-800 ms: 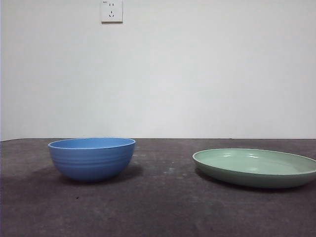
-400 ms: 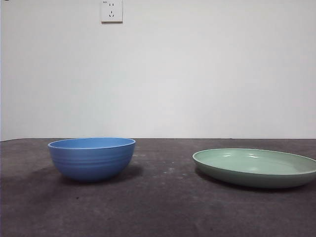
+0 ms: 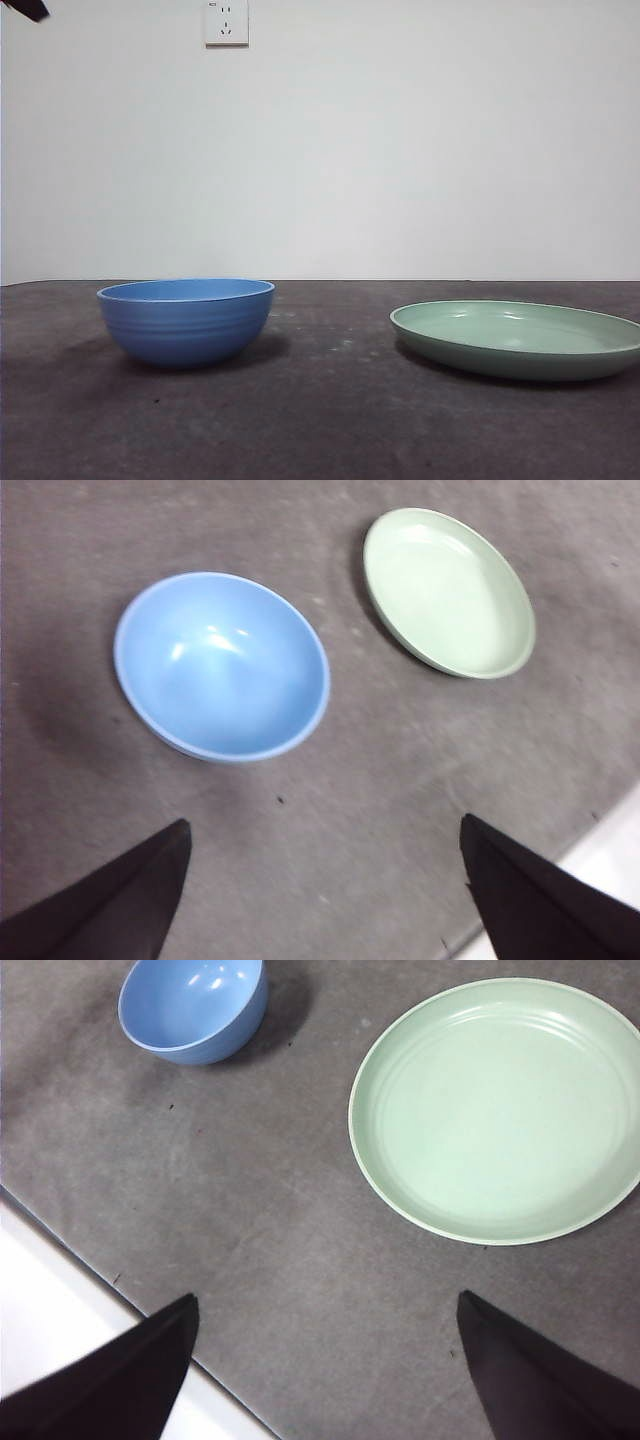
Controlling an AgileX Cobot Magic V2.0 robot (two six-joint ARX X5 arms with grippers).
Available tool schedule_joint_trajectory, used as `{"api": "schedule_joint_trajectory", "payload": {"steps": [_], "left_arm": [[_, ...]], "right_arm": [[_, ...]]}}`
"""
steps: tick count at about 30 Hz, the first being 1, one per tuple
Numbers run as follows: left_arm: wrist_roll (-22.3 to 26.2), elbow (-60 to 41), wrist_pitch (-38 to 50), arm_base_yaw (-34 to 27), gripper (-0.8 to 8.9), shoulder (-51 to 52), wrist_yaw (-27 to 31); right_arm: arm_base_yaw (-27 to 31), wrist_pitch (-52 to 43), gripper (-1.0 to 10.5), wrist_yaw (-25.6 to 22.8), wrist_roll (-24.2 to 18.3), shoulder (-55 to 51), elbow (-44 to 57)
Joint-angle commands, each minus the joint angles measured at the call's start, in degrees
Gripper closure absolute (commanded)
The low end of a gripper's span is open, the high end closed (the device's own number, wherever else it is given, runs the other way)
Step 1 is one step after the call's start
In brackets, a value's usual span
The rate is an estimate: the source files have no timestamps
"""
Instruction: Pick up the blue bowl, put it on the green plate, put it on desk
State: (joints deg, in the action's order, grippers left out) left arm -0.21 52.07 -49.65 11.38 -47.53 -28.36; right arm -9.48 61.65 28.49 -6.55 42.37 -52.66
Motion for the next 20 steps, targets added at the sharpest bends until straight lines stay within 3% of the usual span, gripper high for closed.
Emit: {"api": "schedule_joint_trajectory", "payload": {"steps": [1, 9, 20], "left_arm": [[-2.05, 2.34, 1.70, 0.81, 3.80, -3.06, 1.90], [-2.23, 7.23, 4.02, 4.17, 3.81, -16.59, 10.88], [-2.21, 10.36, 13.66, 5.95, 3.90, -35.23, 20.00]], "right_arm": [[-0.20, -0.57, 5.3, 0.02, 0.57, 0.26, -1.05], [-0.20, -0.96, 5.3, 0.02, 0.57, 0.26, -1.05], [-0.20, -1.42, 5.3, 0.02, 0.57, 0.26, -1.05]]}}
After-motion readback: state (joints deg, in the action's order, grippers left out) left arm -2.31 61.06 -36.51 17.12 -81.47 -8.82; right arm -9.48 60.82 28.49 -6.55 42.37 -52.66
